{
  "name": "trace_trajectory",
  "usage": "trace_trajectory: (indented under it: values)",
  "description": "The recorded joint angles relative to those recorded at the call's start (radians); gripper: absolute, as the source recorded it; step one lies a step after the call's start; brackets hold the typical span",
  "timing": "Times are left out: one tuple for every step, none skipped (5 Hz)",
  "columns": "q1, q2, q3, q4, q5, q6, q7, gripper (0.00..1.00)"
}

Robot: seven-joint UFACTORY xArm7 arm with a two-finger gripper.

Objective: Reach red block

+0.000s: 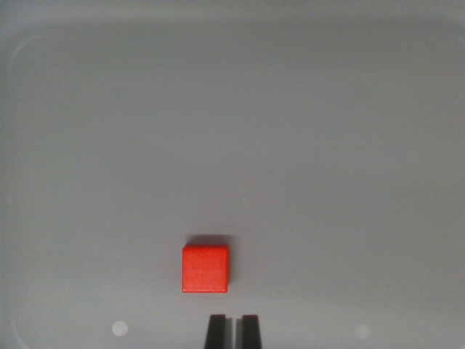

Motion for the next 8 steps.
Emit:
trace_trajectory:
  values:
    - [0.0000,0.000,0.000,0.000,0.0000,0.000,0.000,0.00]
    - [0.0019,0.006,0.002,-0.026,0.0010,-0.032,0.000,0.00]
    - [0.0019,0.006,0.002,-0.026,0.0010,-0.032,0.000,0.00]
    - [0.0040,0.014,0.003,-0.054,0.0021,-0.067,0.001,0.00]
    - [0.0040,0.014,0.003,-0.054,0.0021,-0.067,0.001,0.00]
    - [0.0063,0.022,0.005,-0.085,0.0033,-0.106,0.001,0.00]
    - [0.0063,0.022,0.005,-0.085,0.0033,-0.106,0.001,0.00]
    - [0.0088,0.030,0.008,-0.118,0.0045,-0.148,0.001,0.00]
